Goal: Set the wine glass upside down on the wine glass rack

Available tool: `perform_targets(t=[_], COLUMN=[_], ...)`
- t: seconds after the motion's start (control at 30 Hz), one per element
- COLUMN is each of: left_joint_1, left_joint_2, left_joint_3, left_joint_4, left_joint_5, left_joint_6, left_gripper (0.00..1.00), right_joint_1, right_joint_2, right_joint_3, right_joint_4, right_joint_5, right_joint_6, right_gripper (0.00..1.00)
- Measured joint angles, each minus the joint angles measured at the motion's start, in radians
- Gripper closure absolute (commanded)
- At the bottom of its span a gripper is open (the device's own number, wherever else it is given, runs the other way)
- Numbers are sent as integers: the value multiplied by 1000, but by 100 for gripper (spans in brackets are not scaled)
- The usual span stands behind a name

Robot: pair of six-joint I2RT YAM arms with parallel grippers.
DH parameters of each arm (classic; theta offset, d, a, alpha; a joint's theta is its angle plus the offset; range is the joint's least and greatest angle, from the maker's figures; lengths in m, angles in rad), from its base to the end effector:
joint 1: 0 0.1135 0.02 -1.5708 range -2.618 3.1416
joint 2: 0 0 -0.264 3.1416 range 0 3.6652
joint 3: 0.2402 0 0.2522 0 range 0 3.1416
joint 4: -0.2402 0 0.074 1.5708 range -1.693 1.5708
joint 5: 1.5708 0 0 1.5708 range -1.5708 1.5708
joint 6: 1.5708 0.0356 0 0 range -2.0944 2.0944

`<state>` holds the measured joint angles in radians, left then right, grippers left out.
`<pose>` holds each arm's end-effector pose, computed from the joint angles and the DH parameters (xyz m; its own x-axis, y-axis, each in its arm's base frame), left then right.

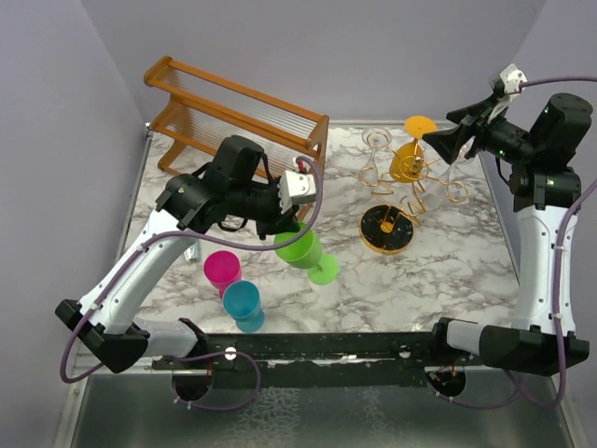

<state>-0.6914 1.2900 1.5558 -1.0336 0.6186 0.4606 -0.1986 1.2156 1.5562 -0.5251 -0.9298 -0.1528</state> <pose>0.1729 -0.1699 0.4179 -0.1055 0.5574 -0.8235 0.9910 0.1270 -0.0410 0.2338 -0.0179 0.4819 -0.0781 -0.0771 -0.9940 -0.6742 0.7386 -0.0043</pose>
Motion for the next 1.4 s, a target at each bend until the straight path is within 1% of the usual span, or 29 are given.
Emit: perform_targets(t=[0.2, 0.4, 0.5, 0.6, 0.7, 0.8, 0.9, 0.97, 1.03, 1.2, 1.4], left_joint_1=[56, 78, 94, 103, 107, 107, 107, 107, 107, 108, 108], left_joint_2=[-15, -19, -13, -9, -8, -7, 17, 37, 55, 96, 108], left_joint_3=[119, 312, 420, 481, 488, 458, 454, 454, 456, 459, 458], left_joint_4=[22, 106, 157, 227, 306, 385, 430, 457, 476, 512, 531], left_joint_5=[-16, -122, -171, -209, -241, -270, -289, -298, -306, -320, -321], left_joint_6=[-82, -180, -229, -270, -297, -317, -336, -351, -366, -407, -433], left_gripper=[100, 100, 100, 100, 100, 100, 100, 100, 100, 100, 100], right_joint_1=[104, 190, 232, 277, 307, 319, 336, 346, 363, 378, 383], right_joint_2=[50, 72, 72, 74, 77, 72, 65, 65, 65, 64, 66], right_joint_3=[30, 27, 26, 26, 26, 11, -12, -14, -14, -14, -14], right_joint_4=[35, 82, 89, 92, 110, 160, 206, 224, 242, 277, 289], right_joint_5=[1, -9, -8, -9, -15, -23, -29, -29, -27, -4, 53], right_joint_6=[95, 194, 233, 276, 329, 388, 439, 468, 491, 543, 584], right_gripper=[27, 29, 33, 36, 38, 41, 46, 52, 55, 61, 65])
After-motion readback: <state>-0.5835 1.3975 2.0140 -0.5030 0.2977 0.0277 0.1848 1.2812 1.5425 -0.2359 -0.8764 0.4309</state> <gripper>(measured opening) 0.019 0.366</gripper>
